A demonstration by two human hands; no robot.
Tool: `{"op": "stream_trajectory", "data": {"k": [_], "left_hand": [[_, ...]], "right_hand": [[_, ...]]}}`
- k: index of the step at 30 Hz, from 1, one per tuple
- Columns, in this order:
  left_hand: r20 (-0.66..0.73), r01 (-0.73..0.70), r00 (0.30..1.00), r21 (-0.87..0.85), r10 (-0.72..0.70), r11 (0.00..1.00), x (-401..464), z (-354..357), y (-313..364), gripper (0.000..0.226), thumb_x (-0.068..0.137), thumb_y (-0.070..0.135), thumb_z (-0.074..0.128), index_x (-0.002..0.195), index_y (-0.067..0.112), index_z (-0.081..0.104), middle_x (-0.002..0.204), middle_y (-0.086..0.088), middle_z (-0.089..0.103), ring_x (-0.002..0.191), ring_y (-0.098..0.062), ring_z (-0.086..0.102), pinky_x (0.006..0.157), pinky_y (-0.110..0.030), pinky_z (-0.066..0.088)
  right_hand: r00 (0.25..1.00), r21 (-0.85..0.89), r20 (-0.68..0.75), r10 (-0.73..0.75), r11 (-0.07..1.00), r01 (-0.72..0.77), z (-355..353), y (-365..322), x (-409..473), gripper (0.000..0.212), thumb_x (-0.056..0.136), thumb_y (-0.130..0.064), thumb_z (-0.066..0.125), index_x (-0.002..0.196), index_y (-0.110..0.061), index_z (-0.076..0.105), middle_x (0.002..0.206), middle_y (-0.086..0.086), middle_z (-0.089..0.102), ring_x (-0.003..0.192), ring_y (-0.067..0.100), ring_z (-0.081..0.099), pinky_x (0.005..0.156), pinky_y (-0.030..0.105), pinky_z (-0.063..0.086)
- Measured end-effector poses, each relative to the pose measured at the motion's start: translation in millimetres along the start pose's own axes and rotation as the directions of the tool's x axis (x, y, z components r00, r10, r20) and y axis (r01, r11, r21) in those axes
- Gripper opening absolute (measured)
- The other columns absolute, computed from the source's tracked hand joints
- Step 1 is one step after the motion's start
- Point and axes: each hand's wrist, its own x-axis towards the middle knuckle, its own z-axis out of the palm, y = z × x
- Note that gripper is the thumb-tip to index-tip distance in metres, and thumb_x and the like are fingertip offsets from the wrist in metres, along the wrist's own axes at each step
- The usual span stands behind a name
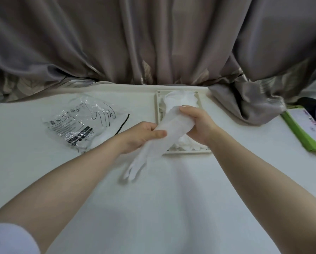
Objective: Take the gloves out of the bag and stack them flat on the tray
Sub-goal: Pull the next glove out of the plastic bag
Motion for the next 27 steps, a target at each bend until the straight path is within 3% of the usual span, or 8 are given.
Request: {"op": "stream_trajectory", "data": {"k": [3, 10, 12, 14, 16, 19, 22, 27], "left_hand": [[-0.031, 0.024, 0.999, -0.023, -0.025, 0.999, 2.9, 7.0, 1.1, 0.032, 0.071, 0.035, 0.080, 0.079, 0.010, 0.061, 0.068, 0.001, 0.067, 0.059, -0.011, 0.061, 0.062, -0.024, 0.048], [-0.007, 0.112, 0.994, 0.070, -0.111, 0.991, 4.2, 18.4, 1.0, 0.008, 0.082, 0.023, 0.066, 0.076, 0.017, 0.065, 0.063, 0.006, 0.062, 0.055, -0.008, 0.054, 0.055, -0.017, 0.043], [-0.030, 0.118, 0.993, 0.031, -0.117, 0.992, 7.9, 19.4, -2.6, 0.027, 0.088, 0.024, 0.062, 0.062, 0.022, 0.066, 0.058, 0.009, 0.055, 0.055, -0.008, 0.046, 0.060, -0.016, 0.040], [-0.104, 0.109, 0.988, -0.057, -0.115, 0.992, 13.9, 24.2, -3.2, 0.032, 0.095, 0.021, 0.054, 0.065, 0.022, 0.065, 0.062, 0.007, 0.055, 0.064, -0.010, 0.048, 0.068, -0.019, 0.043], [-0.282, 0.076, 0.957, 0.041, -0.062, 0.996, 24.7, 32.1, -2.9, 0.011, 0.095, 0.017, 0.052, 0.089, 0.018, 0.061, 0.083, 0.002, 0.059, 0.079, -0.012, 0.053, 0.073, -0.020, 0.043], [-0.566, -0.021, 0.806, 0.265, 0.174, 0.964, 38.8, 53.6, 5.6, 0.017, 0.092, 0.010, 0.055, 0.108, 0.013, 0.057, 0.099, 0.001, 0.055, 0.091, -0.012, 0.051, 0.075, -0.017, 0.040], [-0.457, -0.215, 0.850, 0.151, 0.261, 0.965, 39.5, 80.1, 22.9, 0.015, 0.091, 0.006, 0.051, 0.094, 0.018, 0.059, 0.098, 0.005, 0.058, 0.093, -0.010, 0.053, 0.081, -0.021, 0.042], [-0.137, -0.317, 0.937, 0.062, 0.322, 0.946, 41.8, 110.0, 32.2, 0.046, 0.073, 0.017, 0.053, 0.118, 0.007, 0.054, 0.116, -0.008, 0.062, 0.113, -0.016, 0.056, 0.097, -0.029, 0.043]], "right_hand": [[0.998, 0.104, -0.047, -0.031, 0.994, 0.036, -19.2, -4.2, -6.8, 0.022, 0.069, -0.022, 0.057, 0.085, -0.007, 0.052, 0.073, 0.007, 0.057, 0.070, 0.019, 0.059, 0.065, 0.029, 0.046], [0.933, 0.069, -0.262, -0.248, 0.959, 0.275, -63.9, -14.4, -14.0, 0.014, 0.064, -0.015, 0.063, 0.065, -0.012, 0.049, 0.067, 0.004, 0.049, 0.062, 0.017, 0.051, 0.059, 0.027, 0.040], [0.925, 0.134, -0.304, -0.226, 0.952, 0.276, -74.4, -18.7, -18.4, 0.009, 0.073, -0.015, 0.058, 0.069, -0.010, 0.051, 0.068, 0.005, 0.051, 0.062, 0.018, 0.053, 0.061, 0.028, 0.042], [0.940, 0.158, -0.295, -0.173, 0.961, 0.227, -81.5, -22.7, -24.0, 0.018, 0.087, -0.018, 0.053, 0.073, -0.008, 0.058, 0.066, 0.002, 0.060, 0.062, 0.016, 0.059, 0.063, 0.028, 0.046], [0.963, 0.127, -0.233, -0.135, 0.978, 0.167, -83.2, -24.9, -26.1, 0.031, 0.094, -0.025, 0.049, 0.072, -0.010, 0.065, 0.066, 0.001, 0.064, 0.064, 0.015, 0.061, 0.066, 0.026, 0.046], [0.981, 0.064, -0.137, -0.137, 0.987, 0.147, -78.8, -27.9, -28.8, 0.019, 0.088, -0.029, 0.056, 0.078, -0.013, 0.061, 0.068, -0.002, 0.062, 0.065, 0.012, 0.059, 0.065, 0.024, 0.043], [0.980, 0.019, -0.010, -0.199, 0.980, 0.199, -74.9, -30.5, -33.4, 0.022, 0.092, -0.018, 0.049, 0.077, -0.009, 0.061, 0.064, -0.001, 0.064, 0.060, 0.011, 0.061, 0.057, 0.020, 0.049], [0.963, -0.319, 0.107, -0.246, 0.909, 0.268, -72.7, -35.3, -42.6, 0.022, 0.081, -0.011, 0.053, 0.064, -0.009, 0.068, 0.062, 0.006, 0.050, 0.056, 0.015, 0.043, 0.055, 0.025, 0.034]]}}
